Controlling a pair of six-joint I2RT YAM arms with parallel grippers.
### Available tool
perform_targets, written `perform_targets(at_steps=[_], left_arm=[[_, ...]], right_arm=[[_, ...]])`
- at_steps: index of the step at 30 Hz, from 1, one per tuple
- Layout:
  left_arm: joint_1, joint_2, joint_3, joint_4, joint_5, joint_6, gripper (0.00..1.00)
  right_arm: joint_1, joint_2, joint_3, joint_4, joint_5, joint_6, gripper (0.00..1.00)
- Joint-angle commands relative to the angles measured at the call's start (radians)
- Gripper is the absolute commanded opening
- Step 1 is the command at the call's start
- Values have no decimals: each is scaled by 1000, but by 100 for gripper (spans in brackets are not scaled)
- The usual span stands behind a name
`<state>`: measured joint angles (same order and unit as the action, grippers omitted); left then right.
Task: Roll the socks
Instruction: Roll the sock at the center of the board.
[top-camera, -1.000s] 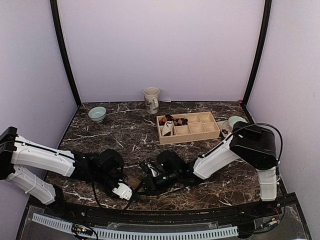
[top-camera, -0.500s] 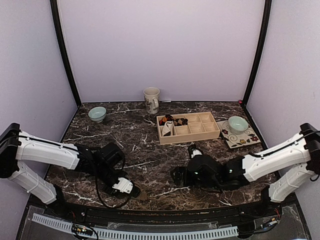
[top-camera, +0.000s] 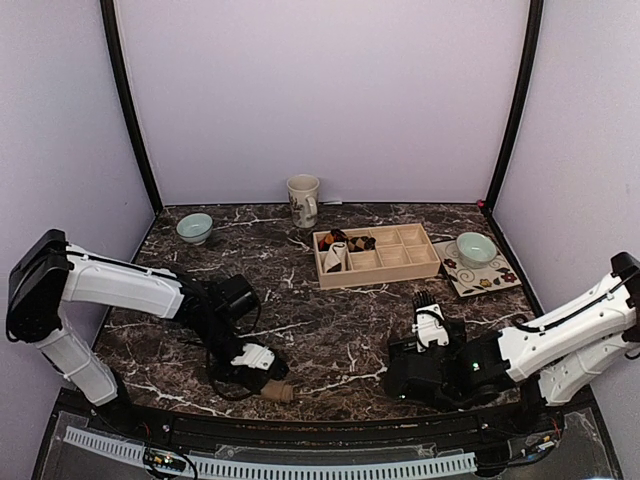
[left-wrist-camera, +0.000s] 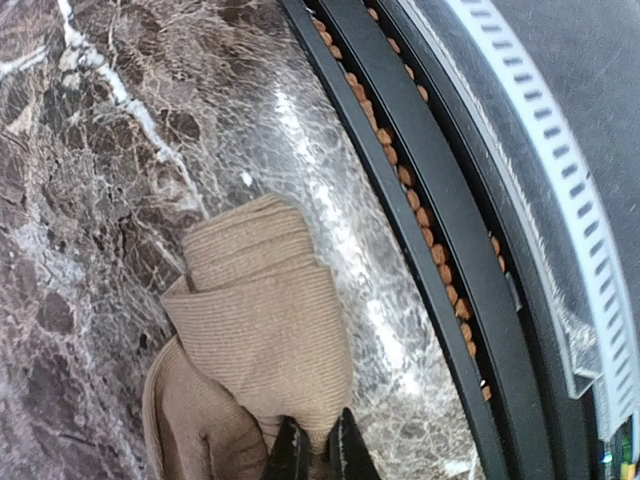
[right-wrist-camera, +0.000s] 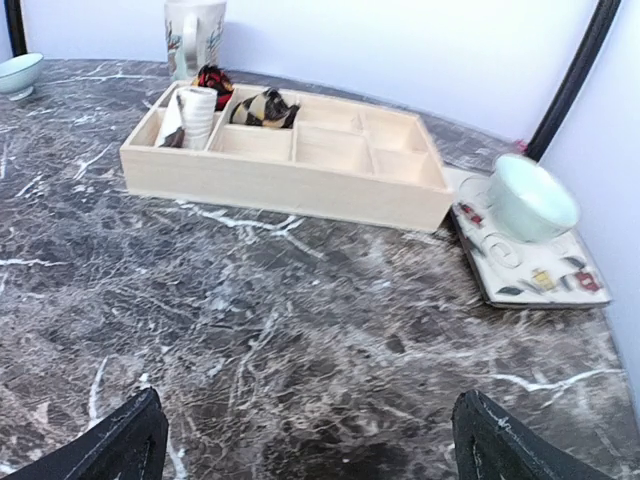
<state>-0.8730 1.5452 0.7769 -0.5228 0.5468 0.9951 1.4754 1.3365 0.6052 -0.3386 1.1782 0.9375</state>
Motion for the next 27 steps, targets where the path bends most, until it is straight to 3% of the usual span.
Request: perform_targets(at_steps=[1,2,3,5,8,12,16,18,21,23,27], left_arm=[[39,106,71,-142,65,-38,0],[46,109,71,-133,77,-36,0],[49,108,67,-121,83,-36,0],[56,110,71,-111,92,-36,0],[94,157,117,-153,150,-32,0],[137,249,190,-223,186,-31,0],[167,263,198,-232,239,-23,0],[177,267,206,-247,261,-12,0],[196,298,229,-282,288,-3,0],[203,321,242,-301,298,8,0],[210,350,253,-330,326,22,0]], right_arm=[[76,109,59,-125,189,28,100],[68,151,28,46,98,-209,100],[64,225,33,117,19,-332,100],[90,320,122,61,-35,-295,99],[184,270,93,410,-99,-585,99],[100,165,48,650,-514,-662,99],[62,202,139,594,-675,-721,99],[56,245,189,521,-667,-769,100],[68,323,255,386,-453,-852,100],[72,316,249,391,-329,-881,100],[51,264,258,409,-324,-884,100]])
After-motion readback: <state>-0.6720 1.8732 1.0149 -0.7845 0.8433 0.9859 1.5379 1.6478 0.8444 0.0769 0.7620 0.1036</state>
